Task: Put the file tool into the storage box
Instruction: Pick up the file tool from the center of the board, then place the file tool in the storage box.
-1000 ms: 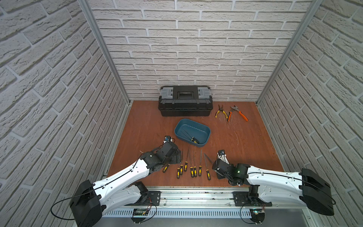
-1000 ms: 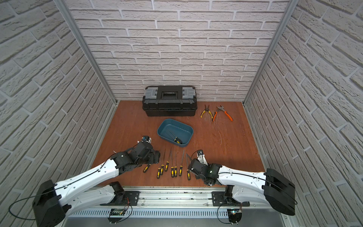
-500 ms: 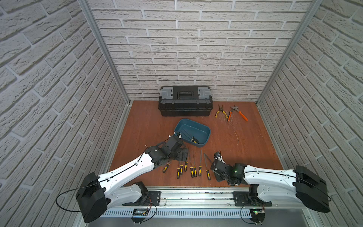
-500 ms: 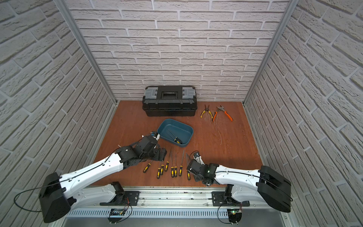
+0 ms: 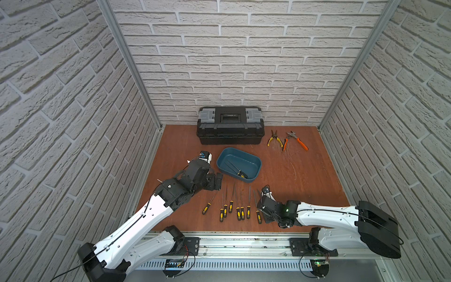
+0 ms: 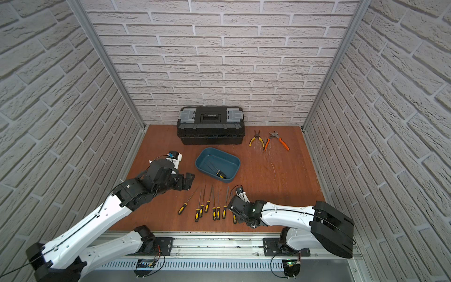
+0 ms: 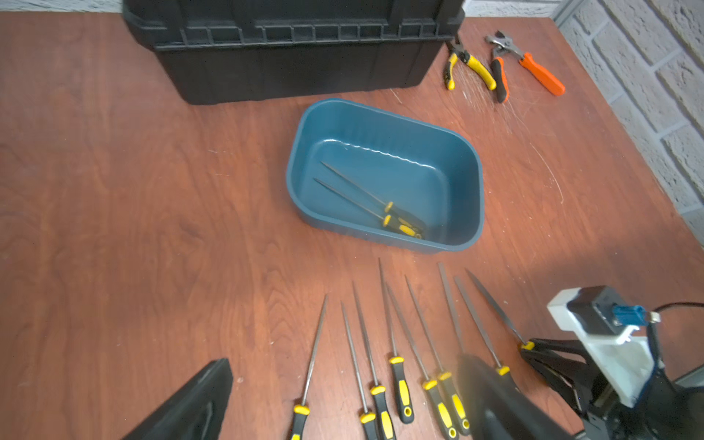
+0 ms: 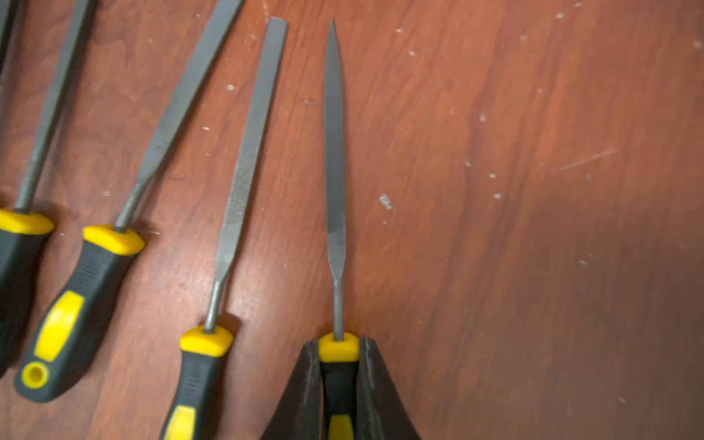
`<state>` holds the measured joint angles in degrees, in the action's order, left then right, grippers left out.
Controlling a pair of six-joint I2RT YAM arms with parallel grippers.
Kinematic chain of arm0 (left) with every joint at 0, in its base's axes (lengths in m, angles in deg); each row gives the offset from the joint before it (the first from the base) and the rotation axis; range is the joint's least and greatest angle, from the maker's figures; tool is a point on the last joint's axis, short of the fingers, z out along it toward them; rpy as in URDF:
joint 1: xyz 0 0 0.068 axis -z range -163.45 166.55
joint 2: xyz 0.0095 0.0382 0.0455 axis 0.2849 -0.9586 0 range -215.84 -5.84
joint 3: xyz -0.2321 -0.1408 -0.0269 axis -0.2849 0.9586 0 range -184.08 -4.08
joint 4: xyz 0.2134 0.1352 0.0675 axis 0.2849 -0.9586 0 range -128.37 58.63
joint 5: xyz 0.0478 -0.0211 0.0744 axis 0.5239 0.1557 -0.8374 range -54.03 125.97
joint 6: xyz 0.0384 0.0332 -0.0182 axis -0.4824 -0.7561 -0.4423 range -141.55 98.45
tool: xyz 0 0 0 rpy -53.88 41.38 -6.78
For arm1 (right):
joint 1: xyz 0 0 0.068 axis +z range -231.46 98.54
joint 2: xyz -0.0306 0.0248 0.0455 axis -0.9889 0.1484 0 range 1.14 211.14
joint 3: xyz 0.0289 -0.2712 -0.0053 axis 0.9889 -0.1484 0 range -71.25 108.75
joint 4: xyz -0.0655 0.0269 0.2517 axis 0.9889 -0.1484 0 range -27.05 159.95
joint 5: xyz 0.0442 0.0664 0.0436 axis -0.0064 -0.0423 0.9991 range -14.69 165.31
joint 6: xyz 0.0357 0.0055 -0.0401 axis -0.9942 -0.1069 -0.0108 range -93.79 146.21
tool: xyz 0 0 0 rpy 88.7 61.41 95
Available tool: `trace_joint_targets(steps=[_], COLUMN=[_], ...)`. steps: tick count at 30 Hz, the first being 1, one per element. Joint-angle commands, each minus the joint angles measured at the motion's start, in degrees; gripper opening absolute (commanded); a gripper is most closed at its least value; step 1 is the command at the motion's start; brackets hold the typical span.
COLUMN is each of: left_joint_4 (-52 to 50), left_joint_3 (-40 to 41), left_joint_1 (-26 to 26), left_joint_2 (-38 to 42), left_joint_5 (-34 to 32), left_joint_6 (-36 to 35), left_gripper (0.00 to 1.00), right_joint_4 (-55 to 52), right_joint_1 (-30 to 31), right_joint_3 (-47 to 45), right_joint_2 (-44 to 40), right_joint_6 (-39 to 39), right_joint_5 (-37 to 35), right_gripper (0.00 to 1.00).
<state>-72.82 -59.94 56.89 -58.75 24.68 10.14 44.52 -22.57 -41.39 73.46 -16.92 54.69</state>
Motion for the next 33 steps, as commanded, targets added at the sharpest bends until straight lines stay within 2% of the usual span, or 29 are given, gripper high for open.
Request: trace_joint_targets(steps=[1, 10, 18, 23, 28, 33], left_joint_4=[-4.7, -7.0, -6.7, -2.6, 2.2, 4.7], left_joint_3=[-2.3, -7.2, -12.3, -13.9, -15.9, -17.0], left_joint_1=[-1.8, -4.5, -9.9, -15.9, -20.9, -22.8], left_joint_2=[1.8, 2.7, -1.0, -5.7, -12.1, -19.0], left_joint_5=[-0.5, 2.5, 9.0, 17.5, 26.4, 28.0], left_joint_6=[-0.7, -0.9, -3.4, -4.9, -6.7, -6.7], left_gripper=[0.98, 0.98, 0.98, 0.98, 0.98, 0.98], right_joint_4=[-3.3, -10.5, -13.1, -13.1, -10.3, -9.7], right_joint_1=[0.3, 0.0, -3.1, -8.6, -15.2, -20.0], right_joint_3=[-0.1, 4.0, 10.2, 16.9, 25.2, 35.3], right_joint_2=[-3.9, -11.5, -15.4, -13.4, -7.2, 4.6], right_joint_6=[-1.3, -0.1, 7.5, 16.5, 26.7, 36.4], right_joint_5=[-3.7, -8.7, -8.3, -1.6, 11.1, 20.7], right_gripper=[0.06, 0.03, 0.02, 0.02, 0.02, 0.03])
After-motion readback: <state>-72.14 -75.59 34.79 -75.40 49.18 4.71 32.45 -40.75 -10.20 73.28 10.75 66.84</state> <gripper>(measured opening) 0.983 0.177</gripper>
